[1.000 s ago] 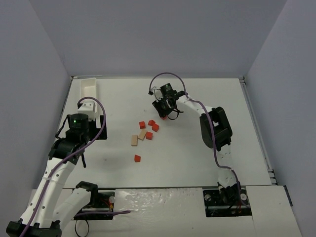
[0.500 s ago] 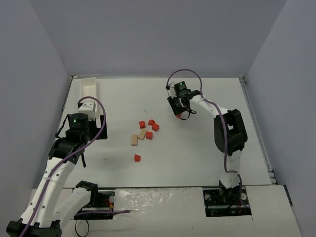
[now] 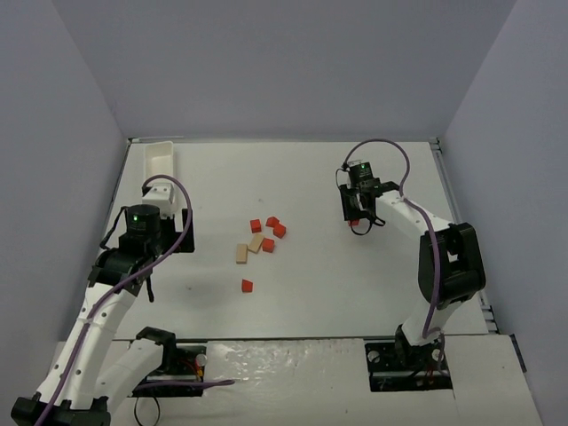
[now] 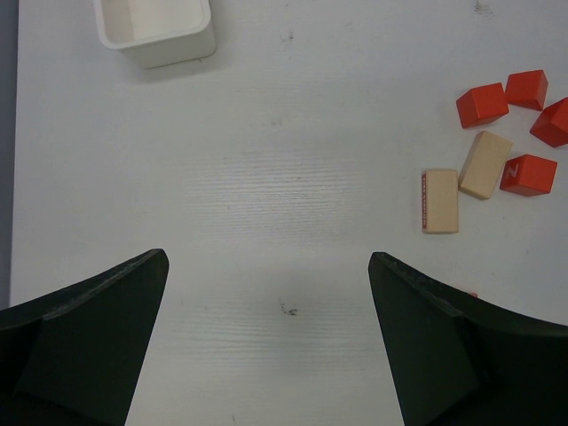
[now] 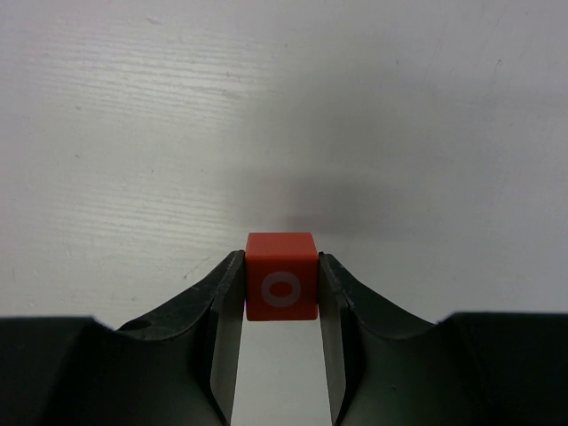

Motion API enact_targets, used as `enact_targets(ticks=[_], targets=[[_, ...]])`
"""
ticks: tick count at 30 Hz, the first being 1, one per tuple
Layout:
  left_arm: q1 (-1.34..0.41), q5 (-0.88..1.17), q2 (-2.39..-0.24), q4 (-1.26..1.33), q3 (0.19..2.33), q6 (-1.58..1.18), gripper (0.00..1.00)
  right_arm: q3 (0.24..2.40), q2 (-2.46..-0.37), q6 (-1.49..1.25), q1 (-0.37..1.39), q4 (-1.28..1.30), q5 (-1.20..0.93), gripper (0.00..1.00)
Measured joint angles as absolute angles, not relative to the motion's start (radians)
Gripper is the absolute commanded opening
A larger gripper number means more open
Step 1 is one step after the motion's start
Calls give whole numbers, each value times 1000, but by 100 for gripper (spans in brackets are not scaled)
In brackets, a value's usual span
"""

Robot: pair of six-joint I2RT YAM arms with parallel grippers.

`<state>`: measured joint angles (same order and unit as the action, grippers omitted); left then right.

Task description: Build the wood block tower

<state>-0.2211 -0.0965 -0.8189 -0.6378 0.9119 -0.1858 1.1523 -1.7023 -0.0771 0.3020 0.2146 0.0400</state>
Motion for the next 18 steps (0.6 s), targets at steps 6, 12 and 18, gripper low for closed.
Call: enact_targets(ticks=[6,12,18], targets=[[-221,-87,-825,-638,909,-182,95,1092,-1702,-80,300,147,35,0],[-221,-82,-833,-637,908,-179,95,1053,-1703,-97,298,84,33,0],[-221,-81,-845,-637,908,-173,95,1041,-1705,-105,293,36,37,0]])
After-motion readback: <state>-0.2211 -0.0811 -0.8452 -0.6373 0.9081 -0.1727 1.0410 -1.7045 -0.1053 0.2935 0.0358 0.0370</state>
